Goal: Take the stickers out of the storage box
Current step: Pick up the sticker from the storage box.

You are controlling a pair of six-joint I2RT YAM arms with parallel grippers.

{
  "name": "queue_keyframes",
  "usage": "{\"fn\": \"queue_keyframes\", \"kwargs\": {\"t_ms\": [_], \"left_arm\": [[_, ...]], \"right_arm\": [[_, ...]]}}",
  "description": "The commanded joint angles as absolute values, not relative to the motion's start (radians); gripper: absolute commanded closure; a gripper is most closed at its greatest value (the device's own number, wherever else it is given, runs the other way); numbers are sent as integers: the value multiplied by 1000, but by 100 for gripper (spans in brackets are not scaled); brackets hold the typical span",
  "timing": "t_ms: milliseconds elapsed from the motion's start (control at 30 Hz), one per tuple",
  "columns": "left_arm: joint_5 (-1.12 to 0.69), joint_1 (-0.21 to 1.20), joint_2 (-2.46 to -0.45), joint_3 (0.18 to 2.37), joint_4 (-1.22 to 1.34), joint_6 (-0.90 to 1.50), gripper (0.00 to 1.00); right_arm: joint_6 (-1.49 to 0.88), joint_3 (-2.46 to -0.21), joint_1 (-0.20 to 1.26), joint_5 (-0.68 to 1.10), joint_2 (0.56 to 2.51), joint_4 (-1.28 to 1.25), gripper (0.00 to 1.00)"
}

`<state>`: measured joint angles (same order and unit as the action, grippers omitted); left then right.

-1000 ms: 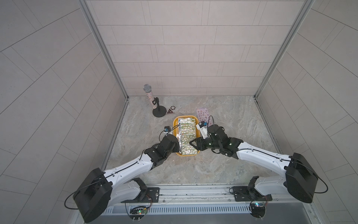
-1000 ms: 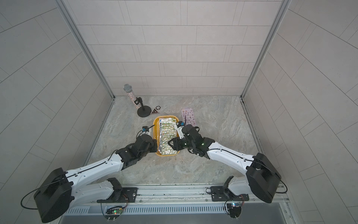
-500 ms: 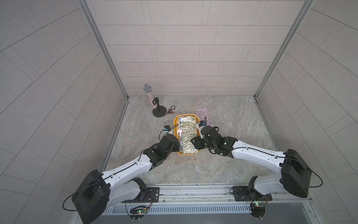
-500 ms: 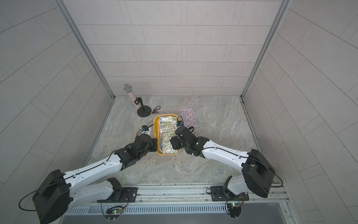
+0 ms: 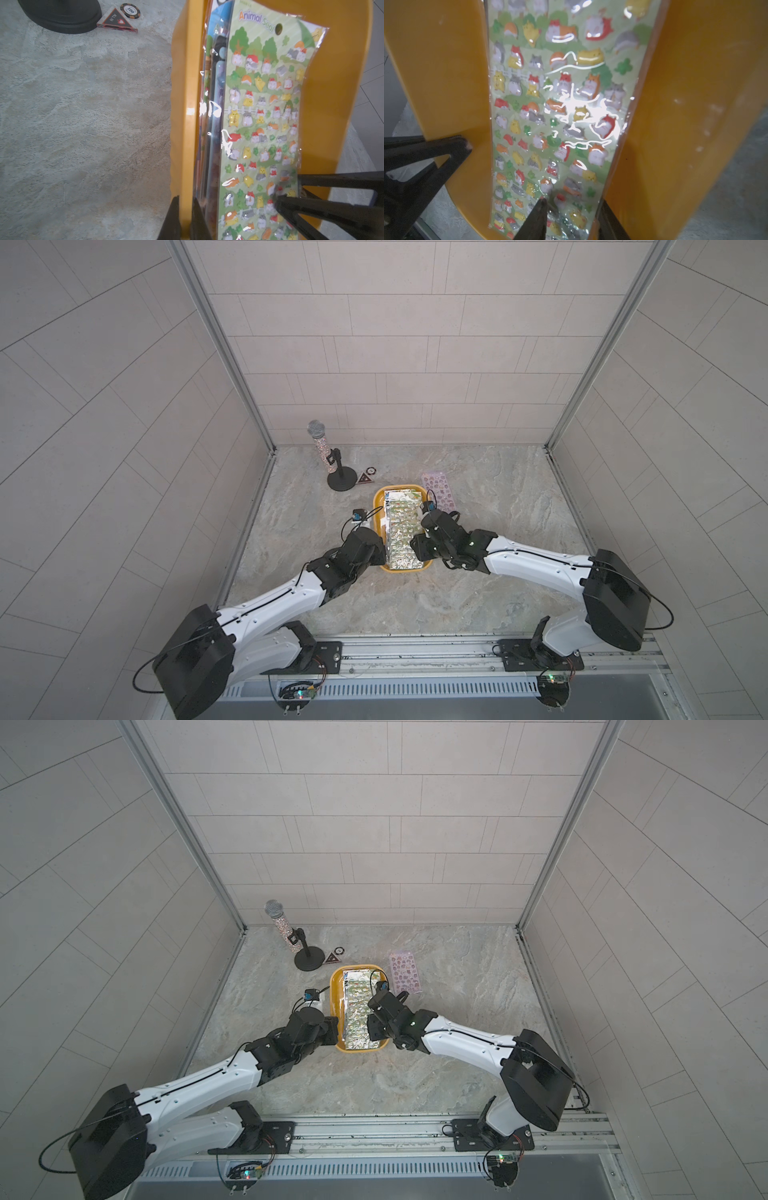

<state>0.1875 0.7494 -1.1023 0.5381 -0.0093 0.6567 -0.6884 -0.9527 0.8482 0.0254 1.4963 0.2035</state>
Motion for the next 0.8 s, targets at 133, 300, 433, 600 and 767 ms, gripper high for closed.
{"fn": "queue_keyframes", "kwargs": {"t_ms": [133,300,433,600,767], "left_arm": [[205,756,-1086,538,43,660,100],[207,756,-1095,546,32,658,100],[209,756,-1094,544,33,658,100],[214,756,-1092,543,33,659,100],[219,756,-1092,543,32,660,100]], "right_arm": [[-683,-954,839,119,1450,203,72],[-672,-955,830,158,1439,204,80],[-673,-955,814,160,1431,223,92],[-672,-945,789,168,1421,232,100],[-670,-943,772,199,1401,237,100]]}}
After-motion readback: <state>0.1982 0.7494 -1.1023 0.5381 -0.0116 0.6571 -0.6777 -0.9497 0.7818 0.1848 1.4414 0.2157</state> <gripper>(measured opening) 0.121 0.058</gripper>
